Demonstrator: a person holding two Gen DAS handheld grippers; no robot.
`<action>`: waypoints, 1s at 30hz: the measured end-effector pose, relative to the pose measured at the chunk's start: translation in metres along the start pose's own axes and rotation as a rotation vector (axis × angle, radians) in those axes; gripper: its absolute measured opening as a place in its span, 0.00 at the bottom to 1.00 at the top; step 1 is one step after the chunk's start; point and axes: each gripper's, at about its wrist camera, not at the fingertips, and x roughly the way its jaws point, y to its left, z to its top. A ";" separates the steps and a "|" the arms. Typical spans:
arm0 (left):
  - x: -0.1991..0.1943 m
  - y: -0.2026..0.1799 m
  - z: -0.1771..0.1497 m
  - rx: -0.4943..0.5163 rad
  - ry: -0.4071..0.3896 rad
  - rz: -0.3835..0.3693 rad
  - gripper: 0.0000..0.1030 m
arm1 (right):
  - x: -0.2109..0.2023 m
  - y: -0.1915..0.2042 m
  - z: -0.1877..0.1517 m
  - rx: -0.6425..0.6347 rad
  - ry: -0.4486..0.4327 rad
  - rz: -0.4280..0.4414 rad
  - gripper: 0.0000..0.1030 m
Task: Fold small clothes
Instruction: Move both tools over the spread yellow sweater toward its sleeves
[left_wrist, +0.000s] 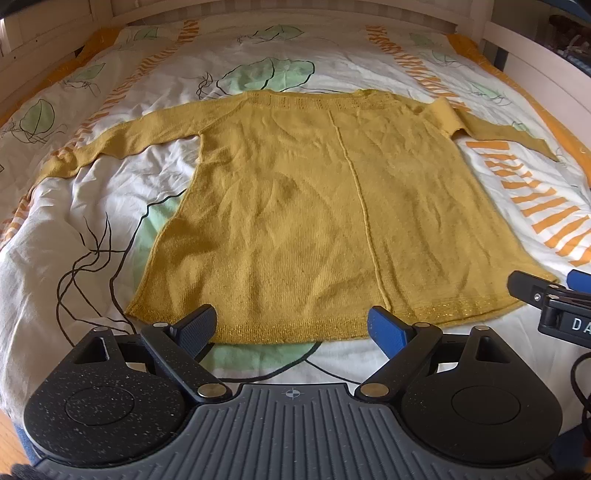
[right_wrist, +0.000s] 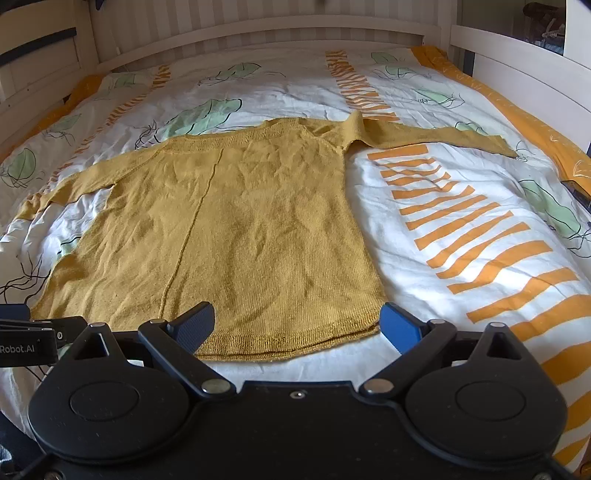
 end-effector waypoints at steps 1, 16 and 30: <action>0.001 0.000 0.000 0.000 0.002 0.000 0.87 | 0.001 0.000 0.000 0.001 0.002 0.000 0.94; 0.017 0.000 0.007 0.002 0.056 -0.008 0.86 | 0.017 -0.001 0.005 0.012 0.052 0.009 0.94; 0.043 0.007 0.041 -0.031 0.084 -0.027 0.86 | 0.045 -0.011 0.036 0.036 0.112 0.061 0.94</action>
